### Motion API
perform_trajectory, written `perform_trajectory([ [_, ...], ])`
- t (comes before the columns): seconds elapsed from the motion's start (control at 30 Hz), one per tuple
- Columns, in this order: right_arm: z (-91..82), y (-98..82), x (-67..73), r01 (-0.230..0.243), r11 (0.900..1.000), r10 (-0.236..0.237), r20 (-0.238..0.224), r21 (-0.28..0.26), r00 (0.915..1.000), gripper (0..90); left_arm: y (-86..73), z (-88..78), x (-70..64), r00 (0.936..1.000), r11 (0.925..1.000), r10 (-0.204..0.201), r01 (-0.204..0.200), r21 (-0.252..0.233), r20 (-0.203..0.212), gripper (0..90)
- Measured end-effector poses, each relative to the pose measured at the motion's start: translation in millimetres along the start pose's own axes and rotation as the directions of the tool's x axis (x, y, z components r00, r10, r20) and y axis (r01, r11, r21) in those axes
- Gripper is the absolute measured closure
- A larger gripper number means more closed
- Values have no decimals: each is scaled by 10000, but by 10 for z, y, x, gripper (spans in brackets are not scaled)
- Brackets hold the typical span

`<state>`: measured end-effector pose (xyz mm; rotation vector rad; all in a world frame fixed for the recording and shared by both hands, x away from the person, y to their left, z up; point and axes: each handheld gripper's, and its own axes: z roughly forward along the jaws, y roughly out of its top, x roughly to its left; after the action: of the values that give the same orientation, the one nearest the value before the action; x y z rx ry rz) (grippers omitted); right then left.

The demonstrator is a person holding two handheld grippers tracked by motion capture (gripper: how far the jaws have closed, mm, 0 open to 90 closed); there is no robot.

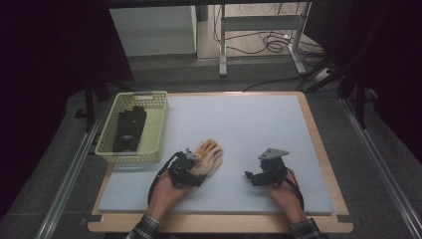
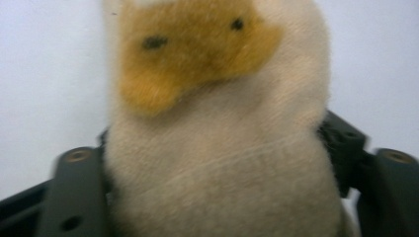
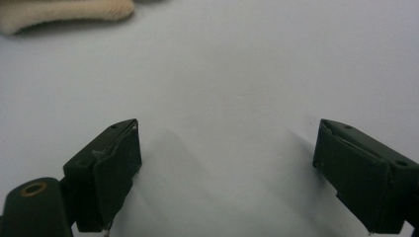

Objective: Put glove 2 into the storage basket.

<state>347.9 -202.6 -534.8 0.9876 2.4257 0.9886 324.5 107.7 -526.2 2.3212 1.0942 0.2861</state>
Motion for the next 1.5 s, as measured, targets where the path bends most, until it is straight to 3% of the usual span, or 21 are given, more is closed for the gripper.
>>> perform_trajectory([
  [0.1,0,0,1,1,10000,-1,2,3,10000,107,16,-11,28,9999,9999,82,-81,-81,98,507],
  [0.33,0,0,1,1,10000,-1,3,5,10000,108,21,-21,15,9995,9995,264,-260,-181,189,665],
  [0.4,0,0,1,-1,10000,1,4,5,10000,108,29,-31,49,9991,9996,94,-82,-288,408,677],
  [0.53,0,0,1,4,10000,-4,4,-1,10000,108,59,-64,73,9990,9994,46,-31,-346,449,684],
  [0.8,-1,-1,1,8,10000,-8,7,-1,10000,108,226,-258,141,9998,9979,113,-102,-634,171,681],
  [0.9,-1,-1,2,-5,10000,5,16,-2,10000,108,299,-326,206,9999,9971,-52,60,-758,109,681],
  [1.27,-1,-1,1,9,10000,-9,8,-4,10000,108,569,-745,507,9972,9912,-424,341,-1279,-622,678],
  [1.5,0,-1,-1,27,10000,-27,5,-10,10000,108,678,-1084,836,9845,9847,-1041,821,-1534,-1411,677],
])
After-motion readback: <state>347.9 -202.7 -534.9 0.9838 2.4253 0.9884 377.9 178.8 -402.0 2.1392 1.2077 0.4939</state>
